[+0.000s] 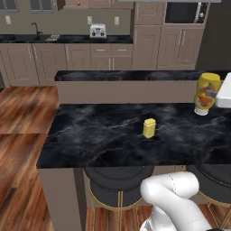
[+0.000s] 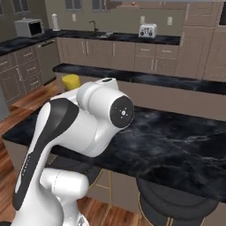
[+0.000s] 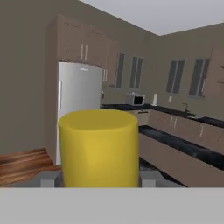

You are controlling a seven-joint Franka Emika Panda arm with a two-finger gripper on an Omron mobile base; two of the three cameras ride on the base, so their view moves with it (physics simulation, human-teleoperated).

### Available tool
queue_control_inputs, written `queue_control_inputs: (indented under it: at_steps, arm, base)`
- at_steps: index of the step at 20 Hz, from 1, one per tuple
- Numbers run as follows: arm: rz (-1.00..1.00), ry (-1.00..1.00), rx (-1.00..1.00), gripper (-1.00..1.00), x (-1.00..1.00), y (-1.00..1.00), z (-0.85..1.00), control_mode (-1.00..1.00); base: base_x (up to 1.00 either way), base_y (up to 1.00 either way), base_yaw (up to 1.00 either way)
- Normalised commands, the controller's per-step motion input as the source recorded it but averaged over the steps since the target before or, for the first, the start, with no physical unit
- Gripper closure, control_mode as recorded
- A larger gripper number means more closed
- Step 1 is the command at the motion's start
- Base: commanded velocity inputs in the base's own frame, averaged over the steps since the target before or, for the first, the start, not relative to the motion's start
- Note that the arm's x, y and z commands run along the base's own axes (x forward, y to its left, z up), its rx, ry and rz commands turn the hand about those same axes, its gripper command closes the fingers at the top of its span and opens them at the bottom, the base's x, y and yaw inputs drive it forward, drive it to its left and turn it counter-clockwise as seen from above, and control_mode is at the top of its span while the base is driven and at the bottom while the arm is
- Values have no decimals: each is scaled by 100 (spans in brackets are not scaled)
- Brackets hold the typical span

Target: The dining table condiment station is running low on mustard. Refill the condiment station by opening the cabinet and taking the mustard from the cabinet and placing it on the dining table.

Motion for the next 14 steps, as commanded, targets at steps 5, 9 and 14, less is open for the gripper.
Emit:
queue_control_inputs:
  at_steps: [5,9,14]
  arm:
    - [0,0,0,100,0,0,0,100]
    - [14,0,0,100,0,-11,-11,-100]
    - [0,0,0,100,0,0,-2,-100]
  base:
    - [26,-46,41]
    - [0,0,0]
    - [0,0,0]
